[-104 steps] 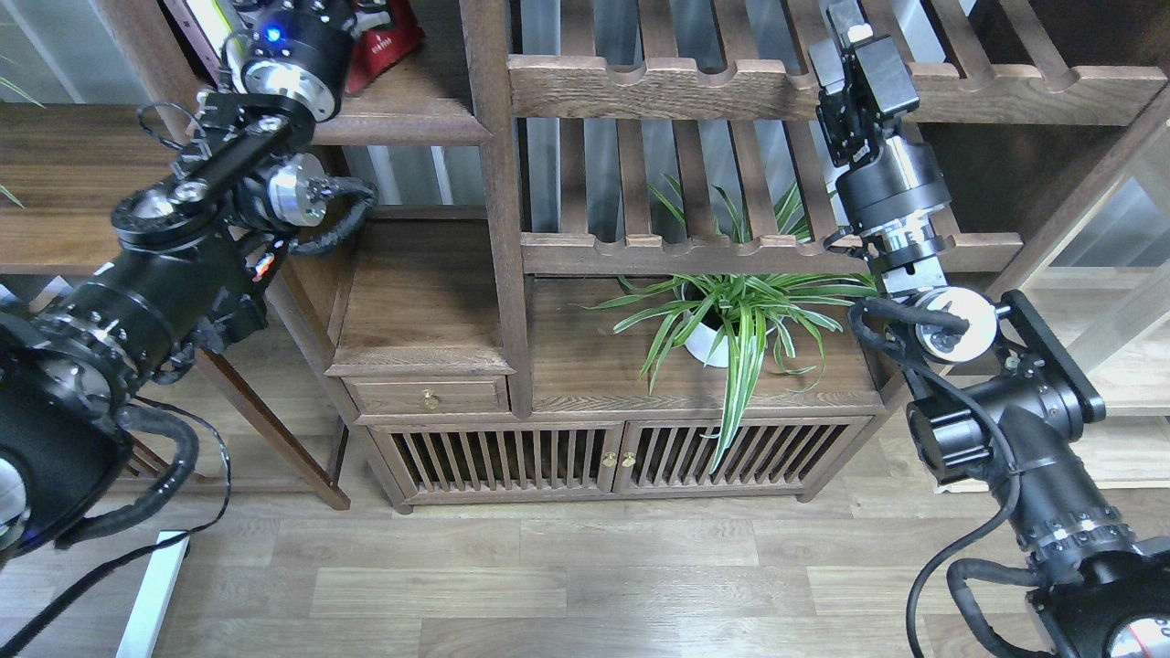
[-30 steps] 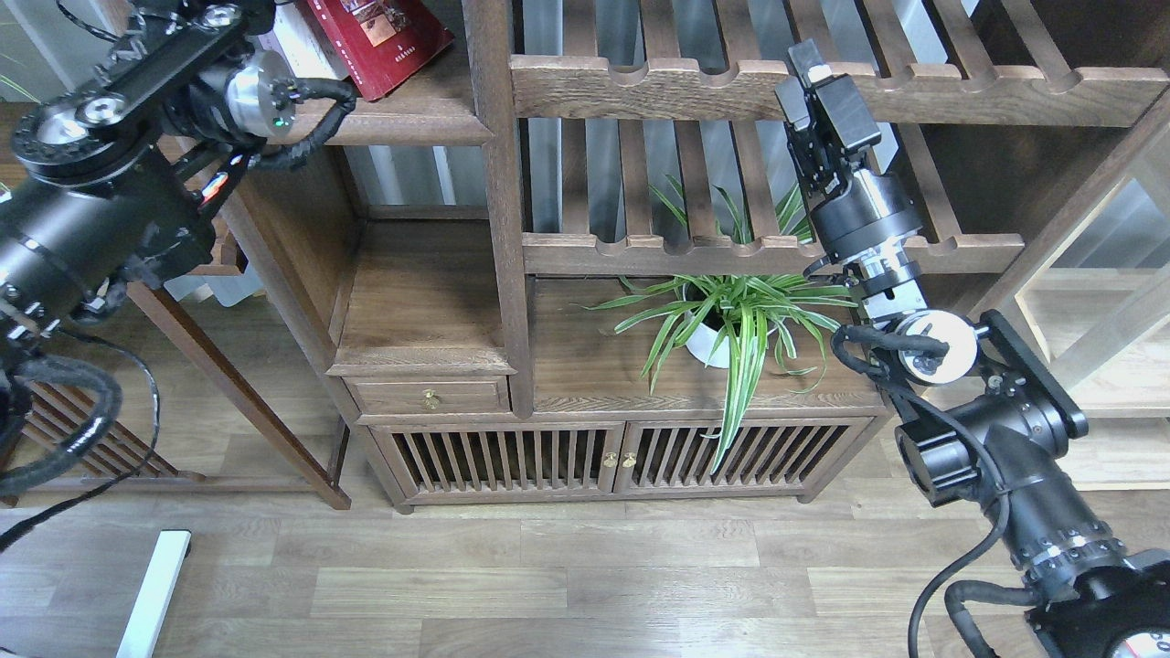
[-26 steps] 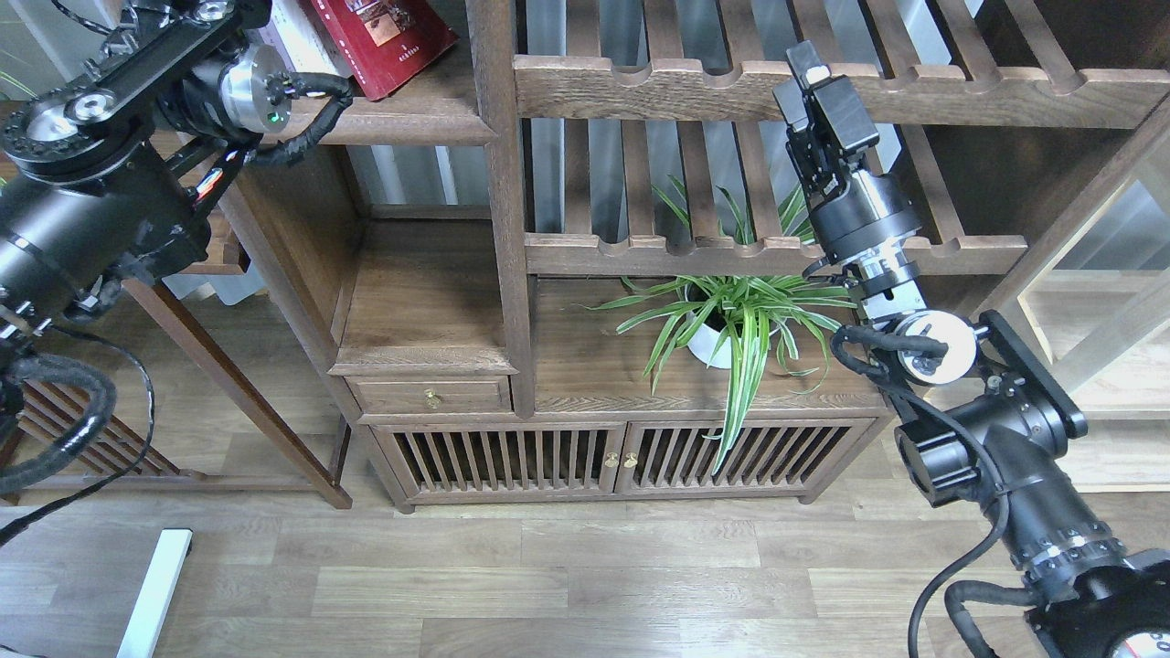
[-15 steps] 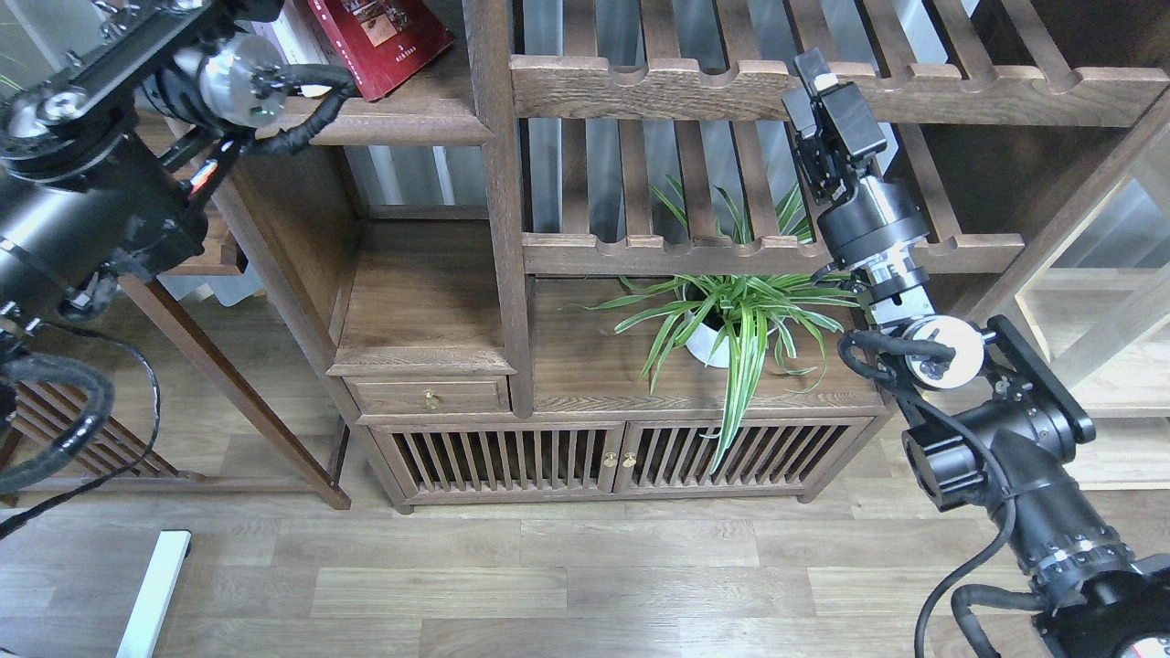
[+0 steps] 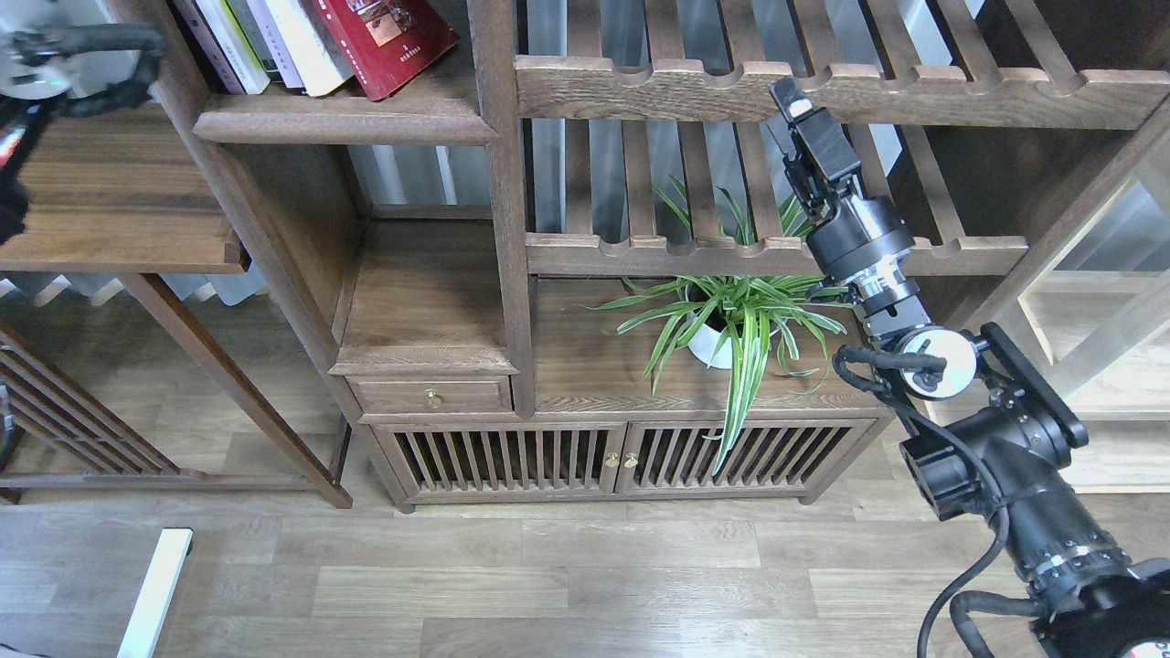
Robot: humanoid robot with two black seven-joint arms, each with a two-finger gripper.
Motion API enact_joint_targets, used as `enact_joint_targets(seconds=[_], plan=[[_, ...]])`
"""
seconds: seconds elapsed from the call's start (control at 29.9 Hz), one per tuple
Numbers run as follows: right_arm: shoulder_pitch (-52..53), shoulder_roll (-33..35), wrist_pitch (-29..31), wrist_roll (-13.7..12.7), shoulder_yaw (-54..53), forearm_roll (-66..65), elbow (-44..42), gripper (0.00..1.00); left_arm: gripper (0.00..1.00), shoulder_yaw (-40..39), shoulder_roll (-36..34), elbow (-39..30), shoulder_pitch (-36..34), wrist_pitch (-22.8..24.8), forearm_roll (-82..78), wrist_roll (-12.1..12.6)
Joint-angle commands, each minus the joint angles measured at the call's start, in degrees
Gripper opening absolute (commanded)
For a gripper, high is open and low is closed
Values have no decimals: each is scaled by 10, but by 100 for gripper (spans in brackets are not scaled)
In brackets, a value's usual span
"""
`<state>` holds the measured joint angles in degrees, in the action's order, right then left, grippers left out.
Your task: Organize books on shelf
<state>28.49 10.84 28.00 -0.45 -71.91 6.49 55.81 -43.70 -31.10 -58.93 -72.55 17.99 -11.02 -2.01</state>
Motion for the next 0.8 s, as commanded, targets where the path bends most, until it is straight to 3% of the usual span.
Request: enact_joint_targets(seconds=[0.0,0.1,0.3,0.4,0.53,0.64,0.77], plan=[[1,-2,0,0,9,-6,-1,83,98,0,-32,-42,28,94,72,20],[1,-2,0,0,13,-8,-1,85,98,0,-53,-52,51,100,104,43],[7,-1,0,0,3,-10,-3,98,98,-11,-49,-56,111,100,189,41],[6,0,0,1,0,-9,-3,99,98,-14,-51,-65,149,100,218,47],[3,-6,0,1,4,-9,-3,99,97,-11,-35,-68,173,100,258,32],[5,-29,0,1,5,-9,-3,99,96,-17,22,-79,182,100,310,20],[10,-56,0,2,1,-8,-2,99,93,-30,73,-94,185,100,339,-14]])
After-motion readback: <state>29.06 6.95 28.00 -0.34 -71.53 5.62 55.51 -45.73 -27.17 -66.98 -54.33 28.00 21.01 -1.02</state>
